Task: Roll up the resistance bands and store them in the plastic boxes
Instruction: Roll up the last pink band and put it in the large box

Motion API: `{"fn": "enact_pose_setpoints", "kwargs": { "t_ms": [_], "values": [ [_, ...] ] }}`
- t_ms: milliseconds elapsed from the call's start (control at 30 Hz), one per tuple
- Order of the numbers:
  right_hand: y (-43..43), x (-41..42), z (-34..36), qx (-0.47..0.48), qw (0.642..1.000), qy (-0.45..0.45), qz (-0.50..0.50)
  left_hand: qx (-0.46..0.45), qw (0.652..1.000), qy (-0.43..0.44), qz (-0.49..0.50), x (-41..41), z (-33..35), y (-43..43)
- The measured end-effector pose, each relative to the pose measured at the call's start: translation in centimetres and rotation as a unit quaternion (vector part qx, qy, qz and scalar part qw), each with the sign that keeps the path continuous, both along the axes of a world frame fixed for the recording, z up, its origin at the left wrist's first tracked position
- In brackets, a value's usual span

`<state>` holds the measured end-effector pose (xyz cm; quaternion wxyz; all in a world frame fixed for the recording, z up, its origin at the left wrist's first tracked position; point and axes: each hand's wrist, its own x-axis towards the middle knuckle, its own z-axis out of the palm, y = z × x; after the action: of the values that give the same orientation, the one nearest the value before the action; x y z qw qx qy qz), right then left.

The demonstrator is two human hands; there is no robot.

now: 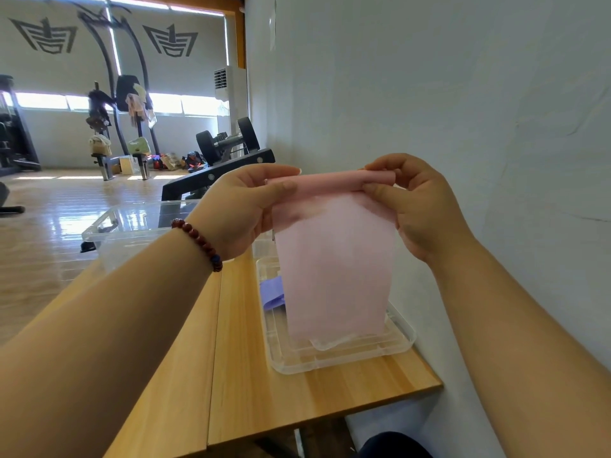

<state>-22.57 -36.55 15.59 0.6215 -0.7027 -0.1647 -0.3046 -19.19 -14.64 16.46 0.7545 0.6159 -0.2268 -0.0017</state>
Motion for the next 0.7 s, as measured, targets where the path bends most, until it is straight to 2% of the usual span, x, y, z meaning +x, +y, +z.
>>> {"fn": "enact_pose_setpoints", "kwargs": {
  "t_ms": [167, 333, 500, 700],
  "values": [
    [0.35, 0.16, -0.06, 0.053, 0.997, 0.018, 0.045, 0.000, 1.000, -0.006, 0.002, 0.17, -0.19, 0.03],
    [0.23, 0.51, -0.39, 0.030, 1.000, 0.004, 0.005, 0.003, 1.000, 0.004, -0.015, 0.30, -0.21, 0.15],
    [0.29, 0.38, -0.36, 0.022, 1.000, 0.012, 0.009, -0.018, 1.000, 0.013, -0.007, 0.34, -0.39, -0.04],
    [0.47, 0.13, -0.46, 0.014, 1.000, 0.011, 0.025, 0.019, 1.000, -0.001, 0.004, 0.27, -0.71, 0.36]
  ]
}}
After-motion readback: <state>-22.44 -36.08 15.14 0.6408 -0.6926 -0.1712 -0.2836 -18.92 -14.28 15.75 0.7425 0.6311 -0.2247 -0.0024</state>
